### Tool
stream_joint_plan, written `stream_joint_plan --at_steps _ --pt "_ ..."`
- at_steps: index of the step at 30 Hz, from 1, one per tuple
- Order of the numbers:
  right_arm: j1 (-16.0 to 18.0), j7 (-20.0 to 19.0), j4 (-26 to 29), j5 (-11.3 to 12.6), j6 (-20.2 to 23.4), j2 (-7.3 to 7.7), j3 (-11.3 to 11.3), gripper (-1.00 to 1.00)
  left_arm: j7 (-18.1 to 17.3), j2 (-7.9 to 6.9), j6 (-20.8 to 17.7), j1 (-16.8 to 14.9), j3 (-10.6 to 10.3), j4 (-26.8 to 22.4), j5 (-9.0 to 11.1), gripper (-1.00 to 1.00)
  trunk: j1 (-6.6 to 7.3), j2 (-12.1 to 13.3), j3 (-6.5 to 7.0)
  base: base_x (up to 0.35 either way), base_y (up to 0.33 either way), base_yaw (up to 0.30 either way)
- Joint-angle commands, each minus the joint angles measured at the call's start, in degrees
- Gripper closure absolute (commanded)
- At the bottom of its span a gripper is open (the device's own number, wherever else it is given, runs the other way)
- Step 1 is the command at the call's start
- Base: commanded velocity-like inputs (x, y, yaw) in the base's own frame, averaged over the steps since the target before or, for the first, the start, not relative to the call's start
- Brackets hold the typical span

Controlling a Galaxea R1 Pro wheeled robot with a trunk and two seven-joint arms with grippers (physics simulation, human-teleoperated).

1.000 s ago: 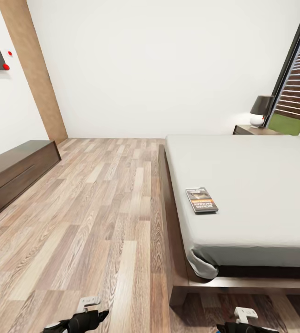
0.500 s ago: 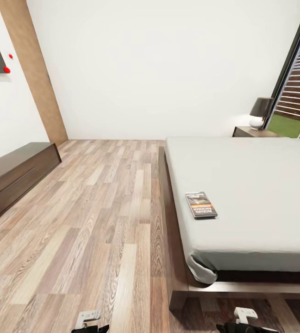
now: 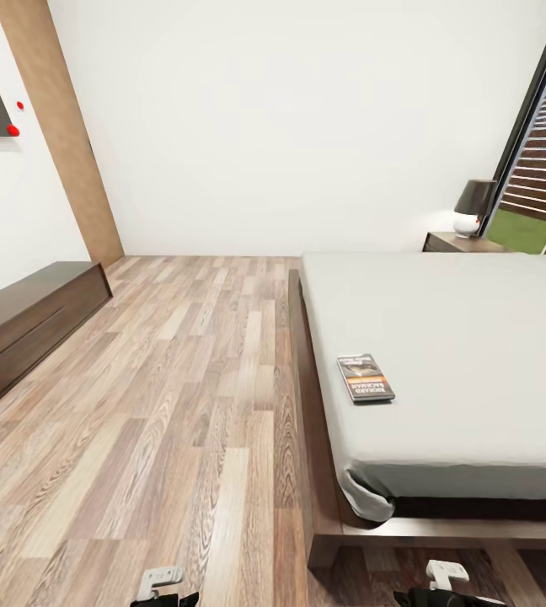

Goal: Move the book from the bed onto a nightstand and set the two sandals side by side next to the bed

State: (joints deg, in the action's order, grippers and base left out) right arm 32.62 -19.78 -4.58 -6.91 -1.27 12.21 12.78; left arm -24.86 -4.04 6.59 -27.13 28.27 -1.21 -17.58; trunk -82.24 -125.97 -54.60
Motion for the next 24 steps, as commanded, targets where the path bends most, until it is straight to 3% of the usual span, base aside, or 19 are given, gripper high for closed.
stream_joint_plan --at_steps 1,6,12,24 --pt "0.07 -0.09 -0.15 -0.58 -0.13 0.03 0.49 -1.00 -0.10 -0.01 0.27 -0.03 0.43 0.05 -0.61 -1.00 0.01 -0.02 -0.05 0.000 0.000 0.000" --pt "-0.39 -0.02 -0.22 -0.58 0.49 0.00 0.49 -1.00 -0.10 0.08 0.27 -0.03 0.39 0.06 -0.61 -1.00 0.01 -0.02 -0.05 0.000 0.000 0.000" --pt "-4.88 0.00 -0.11 -0.59 0.53 -0.51 0.47 -1.00 -0.10 0.08 0.27 -0.03 0.39 0.06 -0.61 -1.00 0.01 -0.02 -0.05 0.000 0.000 0.000" --pt "-5.54 -0.08 -0.09 -0.58 0.40 -0.65 0.48 -1.00 -0.10 0.07 0.20 -0.03 0.41 0.06 -0.54 -1.00 0.01 -0.02 -0.05 0.000 0.000 0.000"
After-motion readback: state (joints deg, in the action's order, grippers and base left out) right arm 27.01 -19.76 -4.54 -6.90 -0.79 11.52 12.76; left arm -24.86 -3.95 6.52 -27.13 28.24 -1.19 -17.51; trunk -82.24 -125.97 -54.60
